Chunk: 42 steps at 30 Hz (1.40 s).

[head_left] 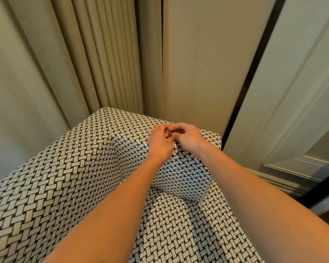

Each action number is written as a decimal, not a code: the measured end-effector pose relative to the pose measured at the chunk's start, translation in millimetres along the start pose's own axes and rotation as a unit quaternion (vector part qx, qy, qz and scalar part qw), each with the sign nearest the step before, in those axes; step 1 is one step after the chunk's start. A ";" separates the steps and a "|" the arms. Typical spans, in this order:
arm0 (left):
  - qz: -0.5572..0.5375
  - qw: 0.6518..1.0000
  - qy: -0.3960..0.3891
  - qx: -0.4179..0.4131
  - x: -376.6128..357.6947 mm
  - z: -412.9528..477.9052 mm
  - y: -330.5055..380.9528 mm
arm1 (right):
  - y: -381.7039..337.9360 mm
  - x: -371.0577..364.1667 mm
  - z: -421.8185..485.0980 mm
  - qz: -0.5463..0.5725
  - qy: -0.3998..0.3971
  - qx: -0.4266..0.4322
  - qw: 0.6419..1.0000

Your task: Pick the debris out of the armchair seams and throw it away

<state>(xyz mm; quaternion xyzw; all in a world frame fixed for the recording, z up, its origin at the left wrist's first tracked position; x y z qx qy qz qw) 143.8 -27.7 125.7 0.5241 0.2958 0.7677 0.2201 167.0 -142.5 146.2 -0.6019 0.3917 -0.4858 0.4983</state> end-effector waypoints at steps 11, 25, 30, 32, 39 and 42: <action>0.013 1.000 -0.028 -0.001 -3.3 1.5 -2.6 | 4.6 2.7 1.4 -0.007 0.003 0.005 1.000; 0.067 0.996 -0.057 0.006 -0.9 -3.8 4.2 | 5.6 0.6 -4.5 -0.006 0.009 0.021 1.000; 0.065 0.988 -0.125 0.068 12.6 -23.1 14.7 | 1.5 8.1 -31.9 0.011 0.045 -0.021 0.999; 0.037 0.985 -0.146 0.080 21.5 -35.3 21.5 | -3.7 11.2 -52.3 0.016 0.052 -0.039 0.998; 0.013 0.993 -0.114 0.002 61.2 -88.9 63.8 | -25.7 26.6 -133.8 -0.005 0.051 -0.038 0.998; 0.062 0.989 -0.093 -0.094 68.5 -104.2 96.2 | -36.7 42.7 -153.5 -0.007 0.072 -0.005 0.997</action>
Point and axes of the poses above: each hand's wrist, its own z-axis towards the middle knuckle, its own x-axis out of the back of the hand, y = z × x, the point moved 5 cm from there along z, towards the middle knuckle, and after that the axes turned 11 degrees about z, right-handed, at the moved point
